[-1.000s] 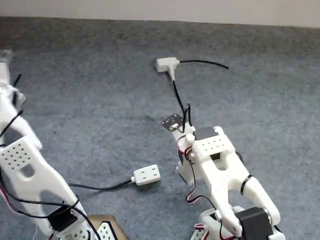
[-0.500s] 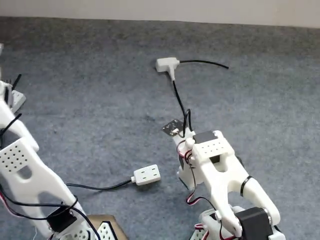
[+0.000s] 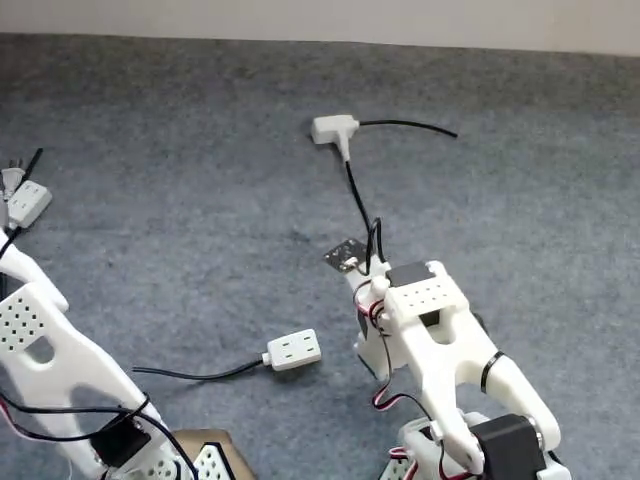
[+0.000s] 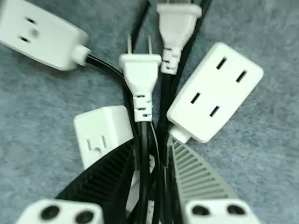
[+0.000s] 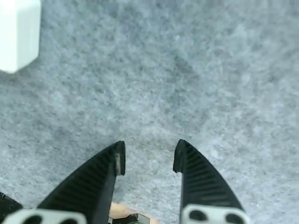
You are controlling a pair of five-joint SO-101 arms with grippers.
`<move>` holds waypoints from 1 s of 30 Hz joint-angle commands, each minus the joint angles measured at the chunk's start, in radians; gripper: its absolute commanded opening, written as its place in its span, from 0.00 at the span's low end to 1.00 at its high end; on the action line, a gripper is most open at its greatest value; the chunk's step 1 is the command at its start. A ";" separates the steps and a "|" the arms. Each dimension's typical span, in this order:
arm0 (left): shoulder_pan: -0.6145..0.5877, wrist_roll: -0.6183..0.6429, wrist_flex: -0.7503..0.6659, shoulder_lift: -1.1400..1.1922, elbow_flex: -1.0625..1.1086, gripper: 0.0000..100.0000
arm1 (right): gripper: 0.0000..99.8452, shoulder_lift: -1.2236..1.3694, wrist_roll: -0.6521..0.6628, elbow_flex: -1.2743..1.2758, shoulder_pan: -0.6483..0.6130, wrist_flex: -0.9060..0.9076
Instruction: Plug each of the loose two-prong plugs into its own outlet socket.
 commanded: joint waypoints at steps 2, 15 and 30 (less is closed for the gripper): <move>0.005 0.008 -0.041 0.016 -0.041 0.11 | 0.18 -0.035 0.006 -0.002 -0.012 -0.004; -0.007 -0.020 -0.052 0.010 -0.045 0.00 | 0.18 -0.035 0.006 -0.002 -0.012 -0.004; 0.223 0.005 0.292 -0.173 -0.334 0.00 | 0.18 -0.028 -0.012 -0.004 -0.013 -0.005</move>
